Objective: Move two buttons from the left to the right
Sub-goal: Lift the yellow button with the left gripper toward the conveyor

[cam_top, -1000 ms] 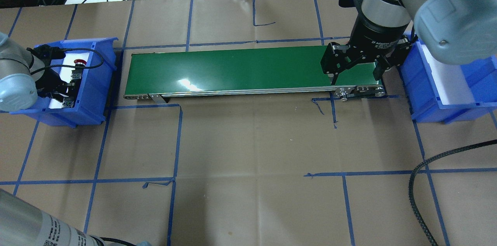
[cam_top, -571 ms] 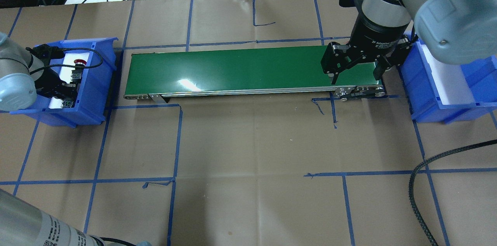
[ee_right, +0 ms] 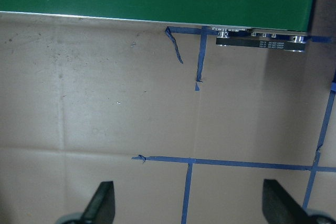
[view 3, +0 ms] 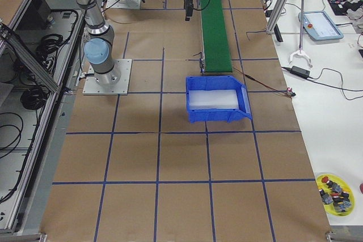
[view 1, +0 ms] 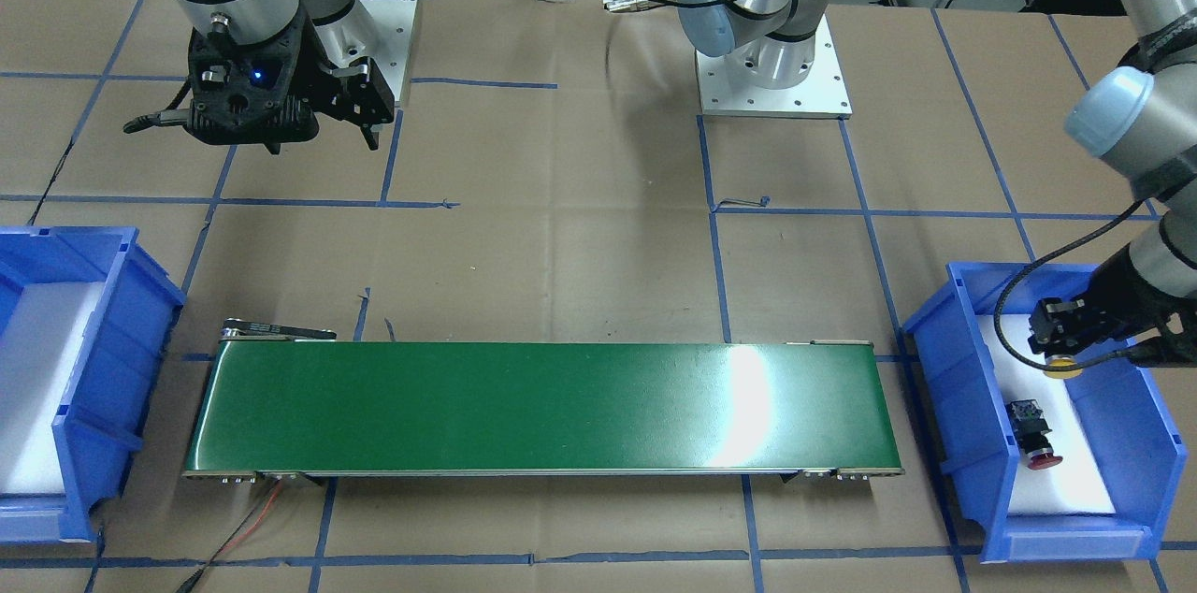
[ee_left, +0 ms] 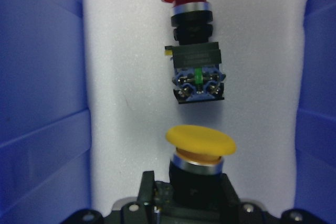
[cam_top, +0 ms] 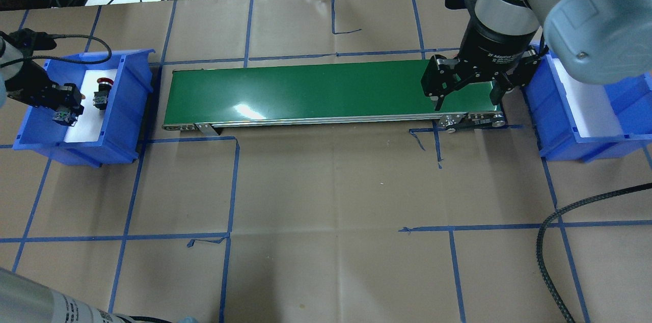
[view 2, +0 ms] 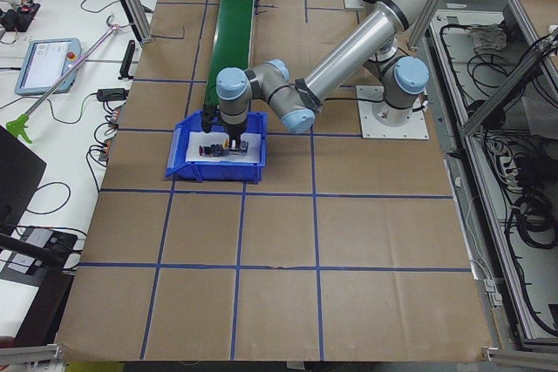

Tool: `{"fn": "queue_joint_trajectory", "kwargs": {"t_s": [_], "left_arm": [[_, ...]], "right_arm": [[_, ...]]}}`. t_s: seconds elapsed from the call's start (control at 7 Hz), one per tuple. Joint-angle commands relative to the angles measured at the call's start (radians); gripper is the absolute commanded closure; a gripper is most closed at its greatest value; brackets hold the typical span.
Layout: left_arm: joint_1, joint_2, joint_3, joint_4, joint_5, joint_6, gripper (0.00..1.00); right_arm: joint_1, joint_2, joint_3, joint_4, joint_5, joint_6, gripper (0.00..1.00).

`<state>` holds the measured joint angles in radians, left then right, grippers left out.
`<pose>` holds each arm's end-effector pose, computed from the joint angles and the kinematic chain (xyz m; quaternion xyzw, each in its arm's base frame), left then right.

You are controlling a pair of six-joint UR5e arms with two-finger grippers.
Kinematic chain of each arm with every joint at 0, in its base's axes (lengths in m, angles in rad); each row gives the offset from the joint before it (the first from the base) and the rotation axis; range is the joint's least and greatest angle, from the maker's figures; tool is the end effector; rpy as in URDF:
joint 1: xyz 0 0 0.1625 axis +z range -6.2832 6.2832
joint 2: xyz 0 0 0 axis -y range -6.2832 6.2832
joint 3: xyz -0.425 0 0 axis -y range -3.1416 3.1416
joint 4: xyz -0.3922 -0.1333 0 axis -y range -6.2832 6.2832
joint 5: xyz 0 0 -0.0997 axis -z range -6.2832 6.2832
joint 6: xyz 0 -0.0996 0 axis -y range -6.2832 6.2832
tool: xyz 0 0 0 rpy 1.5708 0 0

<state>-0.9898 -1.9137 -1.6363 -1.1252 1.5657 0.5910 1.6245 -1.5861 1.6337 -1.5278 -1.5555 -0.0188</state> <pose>0.2209 -0.5802 0.3112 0.0050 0.9998 -0.0169 0.0082 0.1602 -0.4676 0.4606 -0.0359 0.9983 0.0454 0.0068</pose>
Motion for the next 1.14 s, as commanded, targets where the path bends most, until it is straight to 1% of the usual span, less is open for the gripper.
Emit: {"fn": "queue_joint_trajectory", "kwargs": {"t_s": [0.0, 0.14, 0.29, 0.43, 0.71, 0.86, 1.0], "left_arm": [[-0.006, 0.035, 0.183, -0.26, -0.001, -0.011, 0.9], [-0.012, 0.024, 0.222, -0.301, -0.001, -0.023, 0.9], [-0.029, 0.027, 0.226, -0.306, -0.003, -0.075, 0.9], [-0.082, 0.03, 0.227, -0.306, -0.006, -0.136, 0.9], [-0.243, 0.024, 0.227, -0.298, -0.01, -0.366, 0.9], [-0.327, 0.015, 0.225, -0.289, -0.007, -0.44, 0.9], [-0.395, 0.007, 0.207, -0.272, -0.006, -0.555, 0.9]], "right_arm": [[0.0, 0.0, 0.0, 0.0, 0.0, 0.0, 0.0], [0.0, 0.0, 0.0, 0.0, 0.0, 0.0, 0.0], [0.0, 0.0, 0.0, 0.0, 0.0, 0.0, 0.0], [0.0, 0.0, 0.0, 0.0, 0.0, -0.001, 0.0], [0.0, 0.0, 0.0, 0.0, 0.0, 0.0, 0.0], [0.0, 0.0, 0.0, 0.0, 0.0, 0.0, 0.0], [0.0, -0.002, 0.0, 0.0, 0.0, 0.0, 0.0]]}}
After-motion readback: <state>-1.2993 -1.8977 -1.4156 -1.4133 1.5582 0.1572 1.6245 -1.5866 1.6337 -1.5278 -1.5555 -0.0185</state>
